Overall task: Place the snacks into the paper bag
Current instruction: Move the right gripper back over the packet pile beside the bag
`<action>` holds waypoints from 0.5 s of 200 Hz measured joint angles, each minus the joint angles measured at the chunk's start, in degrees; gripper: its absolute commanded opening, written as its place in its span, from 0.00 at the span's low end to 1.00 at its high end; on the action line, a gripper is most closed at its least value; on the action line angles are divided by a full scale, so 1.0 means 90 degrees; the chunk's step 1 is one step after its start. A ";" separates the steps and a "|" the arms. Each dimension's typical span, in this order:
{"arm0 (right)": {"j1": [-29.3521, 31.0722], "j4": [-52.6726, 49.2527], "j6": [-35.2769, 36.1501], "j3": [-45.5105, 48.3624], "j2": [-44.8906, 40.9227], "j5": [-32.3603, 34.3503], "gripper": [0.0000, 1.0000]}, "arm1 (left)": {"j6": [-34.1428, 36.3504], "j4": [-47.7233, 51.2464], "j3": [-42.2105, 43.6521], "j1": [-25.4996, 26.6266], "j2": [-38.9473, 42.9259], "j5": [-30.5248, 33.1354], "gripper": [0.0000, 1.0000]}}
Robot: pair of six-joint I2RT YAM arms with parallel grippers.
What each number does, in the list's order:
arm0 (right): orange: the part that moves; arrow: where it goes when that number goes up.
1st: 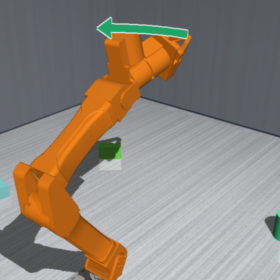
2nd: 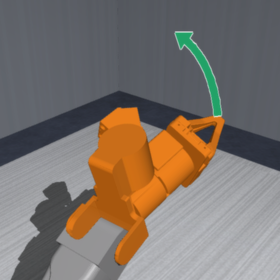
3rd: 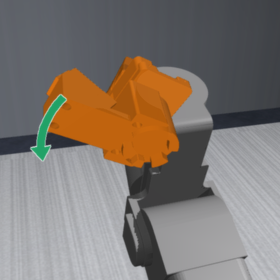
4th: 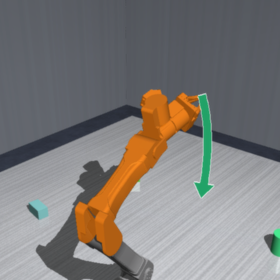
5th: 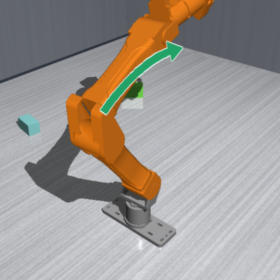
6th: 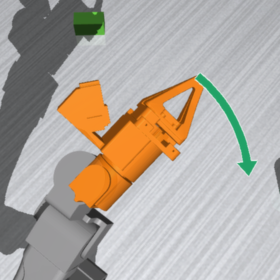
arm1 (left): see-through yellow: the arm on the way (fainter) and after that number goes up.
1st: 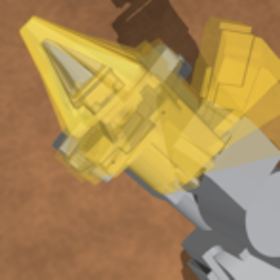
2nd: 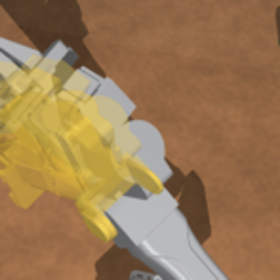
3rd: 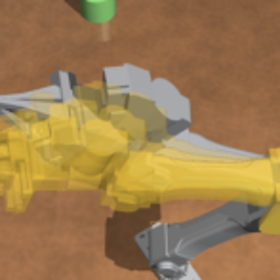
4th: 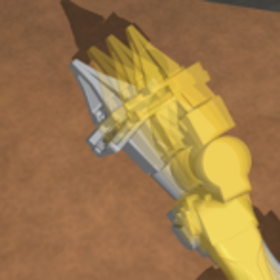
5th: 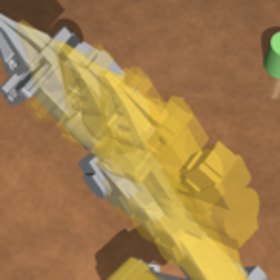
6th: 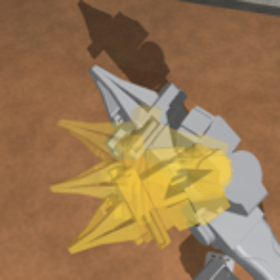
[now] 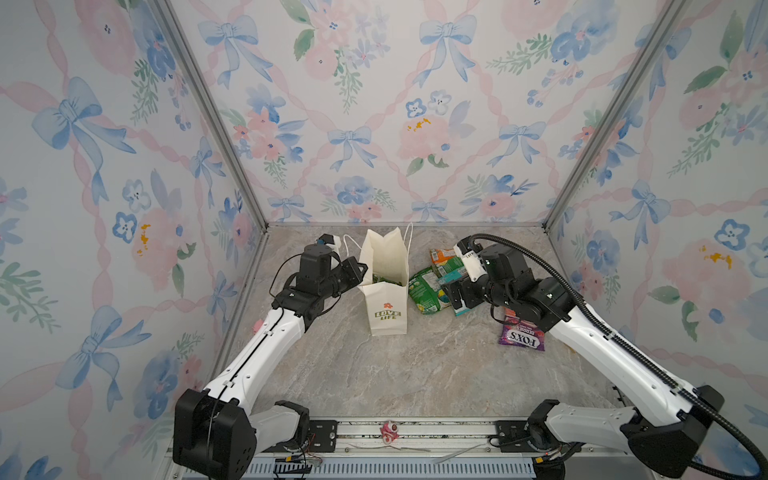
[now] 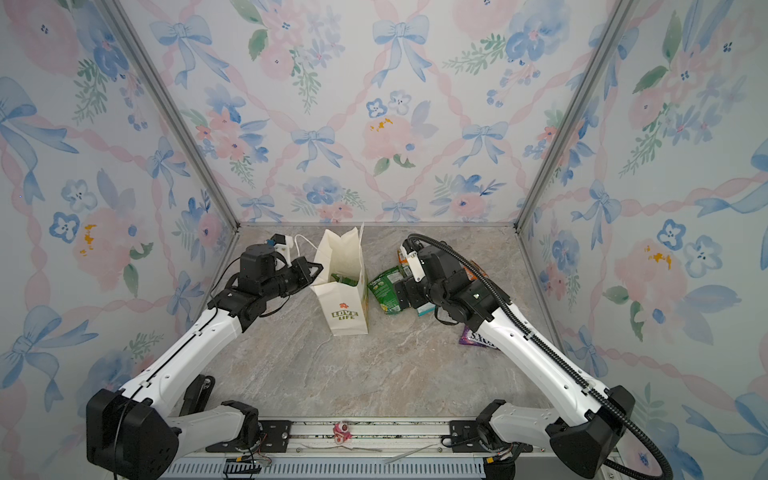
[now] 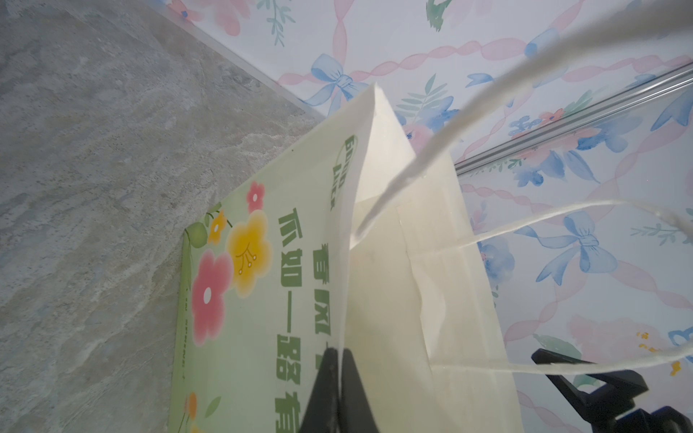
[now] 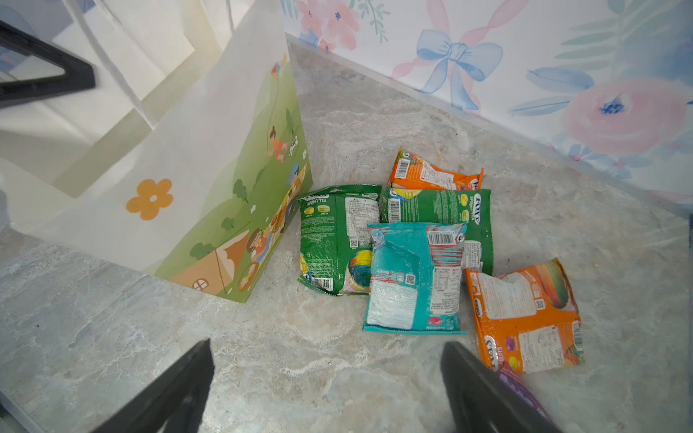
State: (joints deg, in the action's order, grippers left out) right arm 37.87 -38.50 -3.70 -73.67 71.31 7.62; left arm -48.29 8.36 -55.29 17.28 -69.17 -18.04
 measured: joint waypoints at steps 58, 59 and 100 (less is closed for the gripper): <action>0.0000 0.0702 -0.0073 0.0469 0.0811 0.0260 0.97 | 0.0000 0.0000 0.0002 0.0000 0.0012 0.0002 0.00; 0.0000 0.0709 -0.0073 0.0478 0.0818 0.0260 0.97 | 0.0000 0.0000 0.0002 0.0000 0.0012 0.0002 0.00; 0.0012 0.1384 -0.0238 0.0775 0.1093 0.0328 0.97 | 0.0000 -0.0002 0.0005 0.0000 0.0012 0.0002 0.00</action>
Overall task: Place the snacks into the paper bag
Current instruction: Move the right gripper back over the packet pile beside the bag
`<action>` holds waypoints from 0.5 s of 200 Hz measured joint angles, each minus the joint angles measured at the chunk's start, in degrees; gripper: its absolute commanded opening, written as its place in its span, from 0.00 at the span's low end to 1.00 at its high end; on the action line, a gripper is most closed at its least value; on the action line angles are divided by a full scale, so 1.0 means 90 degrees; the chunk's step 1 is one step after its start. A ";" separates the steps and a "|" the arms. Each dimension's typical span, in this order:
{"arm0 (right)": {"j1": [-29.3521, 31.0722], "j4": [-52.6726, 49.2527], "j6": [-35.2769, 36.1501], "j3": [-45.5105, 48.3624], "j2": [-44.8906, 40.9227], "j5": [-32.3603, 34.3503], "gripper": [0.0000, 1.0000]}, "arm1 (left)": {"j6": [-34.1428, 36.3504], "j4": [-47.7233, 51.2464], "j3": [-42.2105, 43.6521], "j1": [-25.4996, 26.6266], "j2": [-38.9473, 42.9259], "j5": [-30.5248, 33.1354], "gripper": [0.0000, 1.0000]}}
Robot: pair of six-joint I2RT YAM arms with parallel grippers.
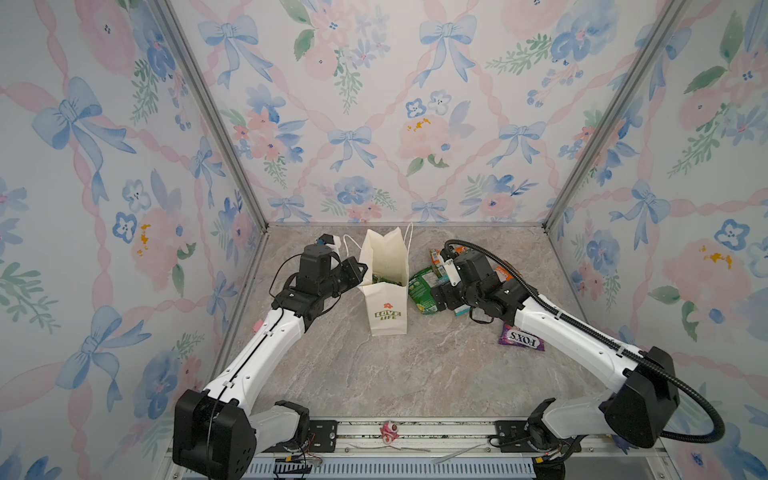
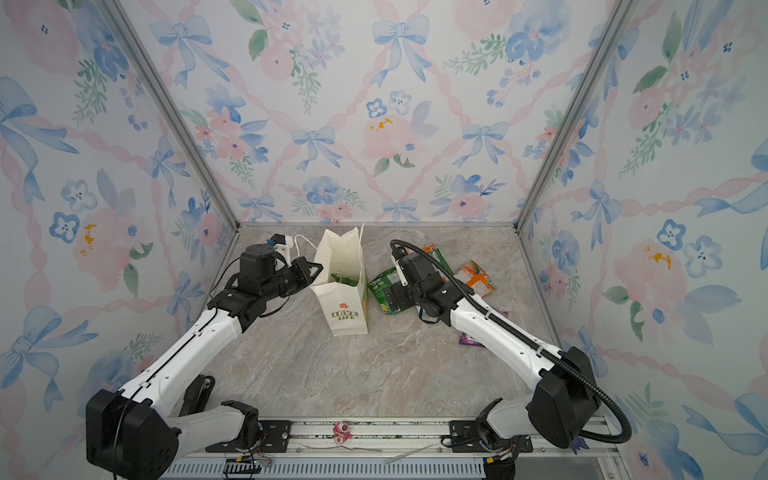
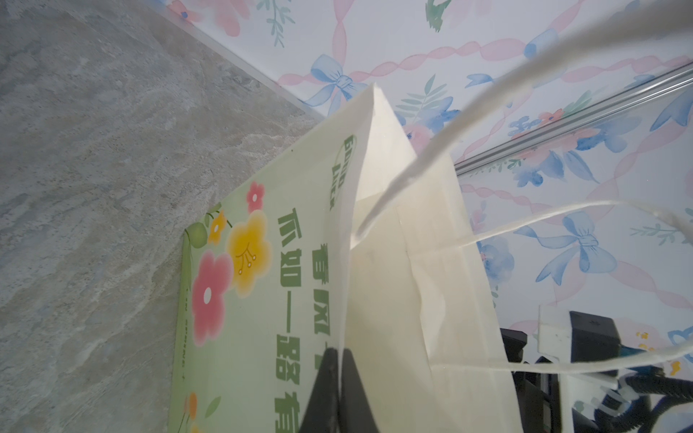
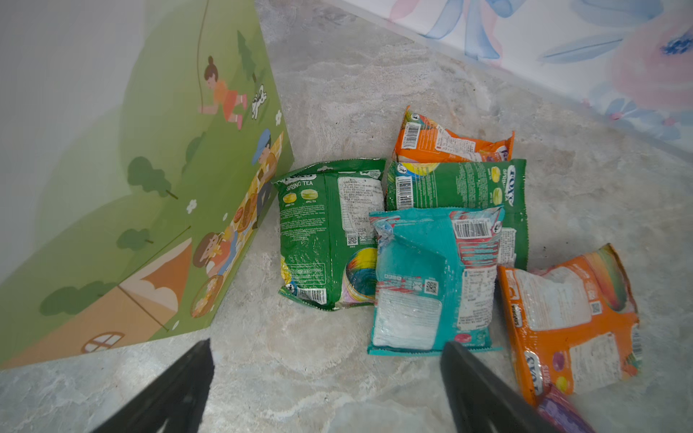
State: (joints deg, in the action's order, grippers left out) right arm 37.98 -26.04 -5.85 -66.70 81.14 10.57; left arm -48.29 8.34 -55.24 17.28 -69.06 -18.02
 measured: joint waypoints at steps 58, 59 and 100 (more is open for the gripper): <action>0.0372 0.0430 0.0036 -0.0041 0.0986 0.0602 0.97 | 0.0000 -0.0012 0.0024 0.0000 0.0015 0.0005 0.00; 0.0381 0.0435 0.0036 -0.0044 0.1018 0.0614 0.97 | 0.0000 -0.0012 0.0027 0.0000 0.0019 0.0007 0.00; 0.0449 0.0515 0.0049 -0.0131 0.1566 0.0894 0.96 | 0.0000 -0.0015 0.0058 0.0000 0.0061 0.0019 0.00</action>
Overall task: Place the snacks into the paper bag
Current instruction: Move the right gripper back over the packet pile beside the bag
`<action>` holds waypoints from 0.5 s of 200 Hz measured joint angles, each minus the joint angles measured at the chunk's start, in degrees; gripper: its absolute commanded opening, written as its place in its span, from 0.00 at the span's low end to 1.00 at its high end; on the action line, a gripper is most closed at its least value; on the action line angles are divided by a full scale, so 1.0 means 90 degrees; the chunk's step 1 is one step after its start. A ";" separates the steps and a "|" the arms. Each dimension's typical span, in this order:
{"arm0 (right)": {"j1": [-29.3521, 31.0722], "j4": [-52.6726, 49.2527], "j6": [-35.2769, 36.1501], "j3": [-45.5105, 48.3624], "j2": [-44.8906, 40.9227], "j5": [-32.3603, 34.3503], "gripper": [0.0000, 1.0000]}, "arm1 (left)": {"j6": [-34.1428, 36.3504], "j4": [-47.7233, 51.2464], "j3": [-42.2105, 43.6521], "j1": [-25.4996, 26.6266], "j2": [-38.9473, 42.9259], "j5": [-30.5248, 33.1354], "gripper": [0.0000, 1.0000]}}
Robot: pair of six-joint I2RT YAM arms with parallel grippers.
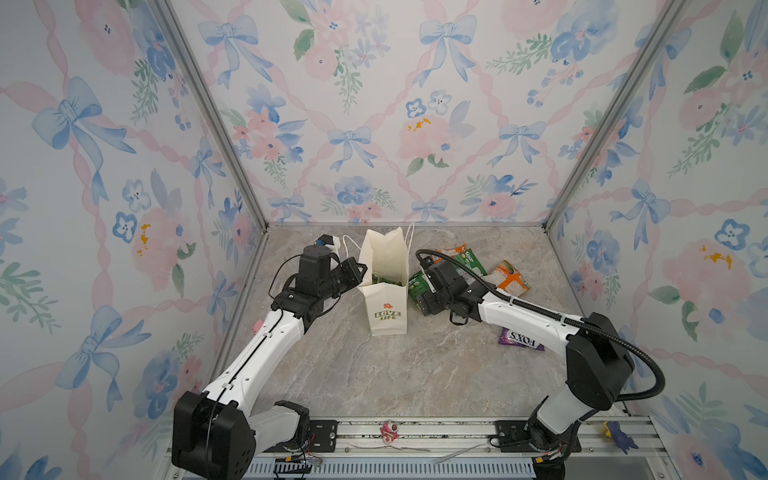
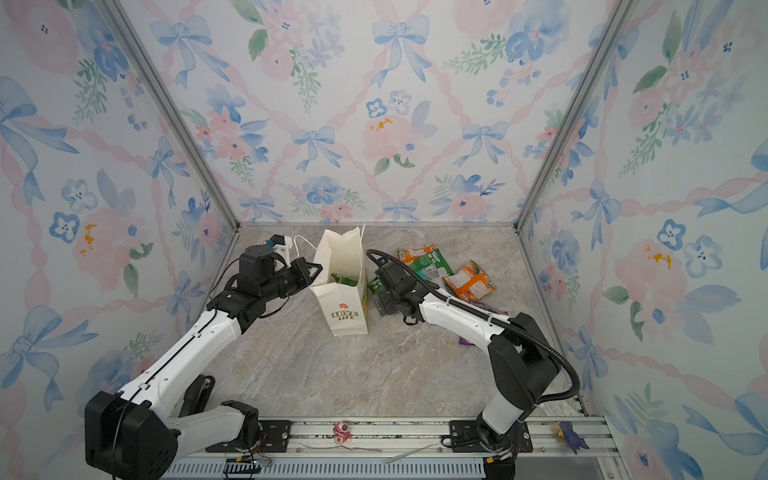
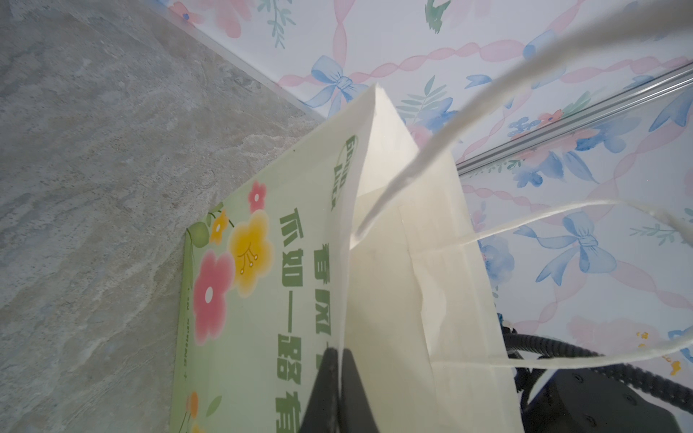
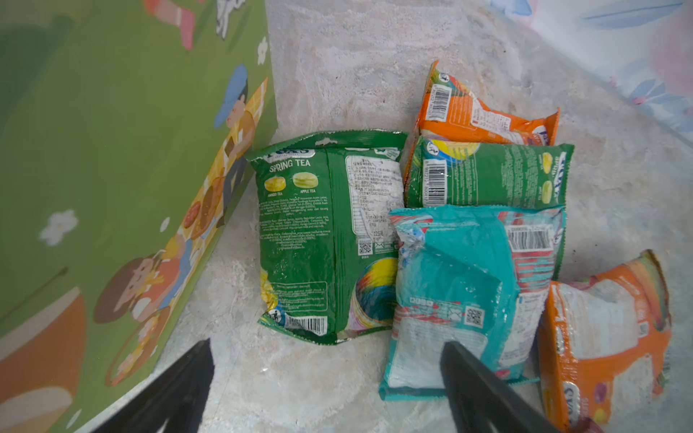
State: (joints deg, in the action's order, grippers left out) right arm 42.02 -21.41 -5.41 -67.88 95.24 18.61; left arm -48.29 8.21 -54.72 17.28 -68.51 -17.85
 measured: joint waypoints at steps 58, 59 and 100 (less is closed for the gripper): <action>0.0005 0.0338 -0.0022 -0.0051 0.0454 0.0058 0.97 | 0.0000 -0.0034 0.0046 -0.0034 0.0012 0.0000 0.00; 0.0005 0.0347 -0.0022 -0.0051 0.0464 0.0058 0.97 | 0.0000 -0.0036 0.0046 -0.0036 0.0012 0.0000 0.00; 0.0005 0.0651 -0.0019 -0.0051 0.0835 0.0051 0.97 | 0.0000 -0.0051 0.0107 -0.0131 0.0053 -0.0002 0.00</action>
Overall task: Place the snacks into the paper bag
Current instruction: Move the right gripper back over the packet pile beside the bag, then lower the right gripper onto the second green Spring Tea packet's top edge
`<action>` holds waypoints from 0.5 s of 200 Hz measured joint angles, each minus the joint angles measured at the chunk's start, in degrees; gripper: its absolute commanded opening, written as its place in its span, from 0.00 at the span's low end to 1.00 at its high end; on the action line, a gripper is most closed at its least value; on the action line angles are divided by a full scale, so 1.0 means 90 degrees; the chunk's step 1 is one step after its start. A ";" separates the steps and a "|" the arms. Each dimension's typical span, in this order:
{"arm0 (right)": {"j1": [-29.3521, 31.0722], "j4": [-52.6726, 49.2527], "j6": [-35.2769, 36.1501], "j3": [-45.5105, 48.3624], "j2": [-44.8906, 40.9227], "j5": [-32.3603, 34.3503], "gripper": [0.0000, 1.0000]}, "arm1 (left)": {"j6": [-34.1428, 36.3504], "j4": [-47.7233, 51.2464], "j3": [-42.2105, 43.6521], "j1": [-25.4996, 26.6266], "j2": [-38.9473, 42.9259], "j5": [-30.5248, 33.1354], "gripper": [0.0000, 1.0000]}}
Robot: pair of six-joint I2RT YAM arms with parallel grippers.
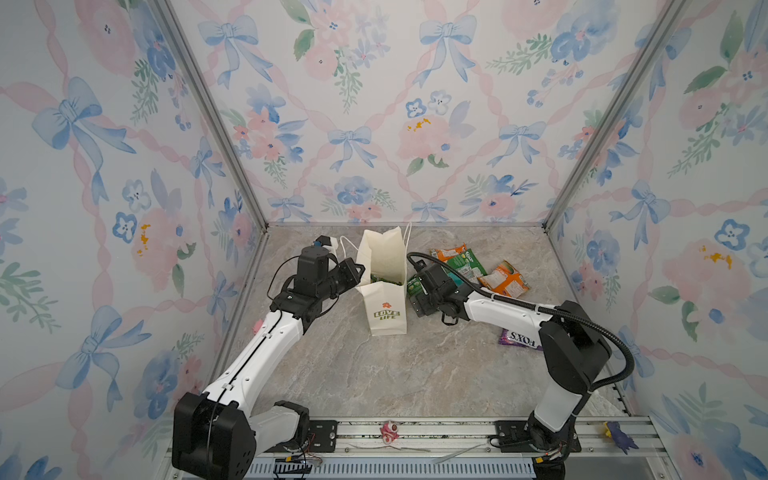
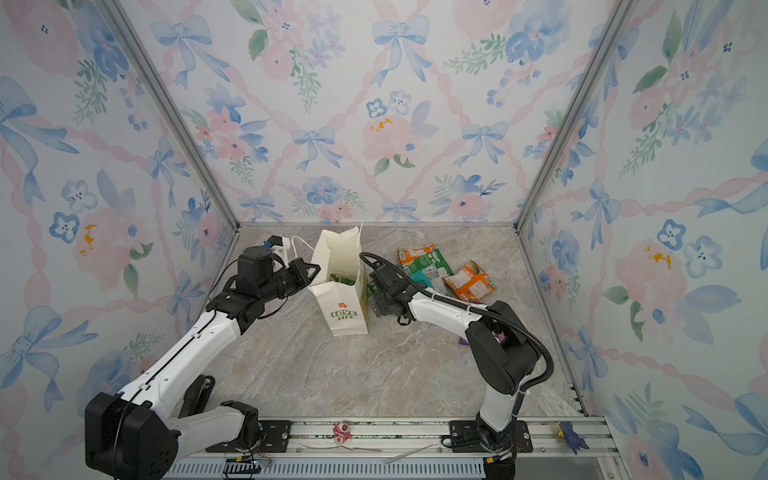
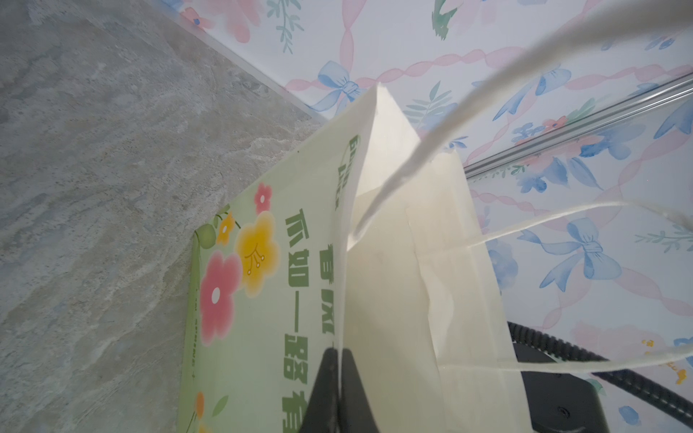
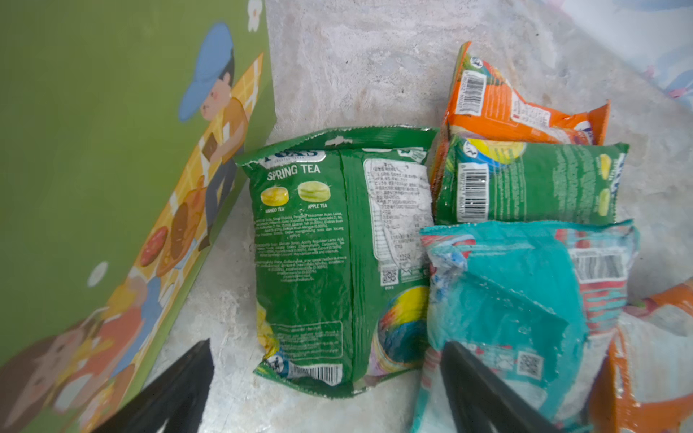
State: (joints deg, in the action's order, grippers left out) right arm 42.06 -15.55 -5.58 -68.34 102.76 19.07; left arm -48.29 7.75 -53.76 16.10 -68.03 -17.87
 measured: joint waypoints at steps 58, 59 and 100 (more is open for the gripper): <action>0.0000 0.0257 0.0073 -0.0109 0.0476 -0.0019 0.97 | 0.0000 0.0000 0.0041 -0.0087 0.0027 -0.0029 0.00; 0.0000 0.0257 0.0075 -0.0114 0.0488 -0.0022 0.97 | 0.0000 0.0000 0.0041 -0.0090 0.0027 -0.0029 0.00; 0.0000 0.0308 0.0107 -0.0294 0.0712 -0.0019 0.97 | 0.0000 0.0000 0.0053 -0.0177 0.0049 -0.0102 0.00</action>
State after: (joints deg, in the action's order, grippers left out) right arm 42.06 -12.78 -4.62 -70.98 109.16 18.90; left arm -48.29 7.75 -53.28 14.50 -67.59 -18.79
